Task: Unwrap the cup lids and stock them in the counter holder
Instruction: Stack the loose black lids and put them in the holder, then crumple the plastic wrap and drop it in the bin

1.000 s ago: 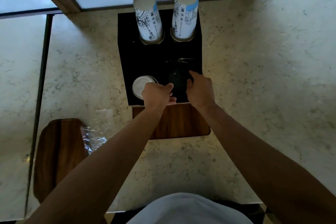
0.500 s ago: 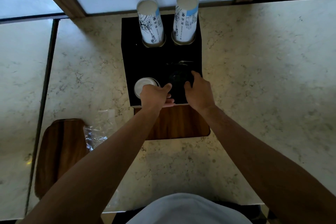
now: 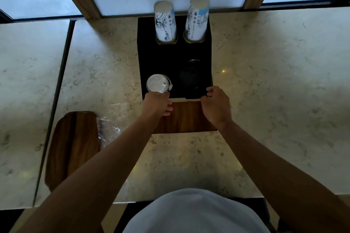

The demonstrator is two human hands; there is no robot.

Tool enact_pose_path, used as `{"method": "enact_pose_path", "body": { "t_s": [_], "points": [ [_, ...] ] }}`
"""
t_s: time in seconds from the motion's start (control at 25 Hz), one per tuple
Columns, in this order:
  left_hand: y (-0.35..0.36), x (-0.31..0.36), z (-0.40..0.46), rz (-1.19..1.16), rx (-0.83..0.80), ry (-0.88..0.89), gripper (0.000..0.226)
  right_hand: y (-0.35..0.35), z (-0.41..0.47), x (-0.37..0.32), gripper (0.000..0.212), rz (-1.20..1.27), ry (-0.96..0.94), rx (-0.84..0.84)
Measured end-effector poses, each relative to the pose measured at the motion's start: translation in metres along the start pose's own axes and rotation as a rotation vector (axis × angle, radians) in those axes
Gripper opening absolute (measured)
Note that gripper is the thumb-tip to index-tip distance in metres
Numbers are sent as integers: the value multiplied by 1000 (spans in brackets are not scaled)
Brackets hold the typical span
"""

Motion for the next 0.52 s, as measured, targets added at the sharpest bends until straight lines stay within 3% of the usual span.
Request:
{"method": "enact_pose_path", "body": {
  "t_s": [0.12,0.28,0.52],
  "points": [
    [-23,-21,-16,100,293,160,19,12,-22,4,29,-12,7,-18],
    [-58,-51,-34,83,364,164,19,47,-53,-1,21,-43,-16,-157],
    [-125,-90,-64,-40,477,85,17,121,-102,-18,26,-52,-38,-462]
  ]
}}
Point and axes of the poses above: each hand's wrist, its own z-axis towards the middle knuckle, its own y-axis out of the palm, x = y × z, the point moved 3 cm from there along z, towards the middle knuckle, and after that the axes turned 3 degrees about y, right-handed, at the moved point
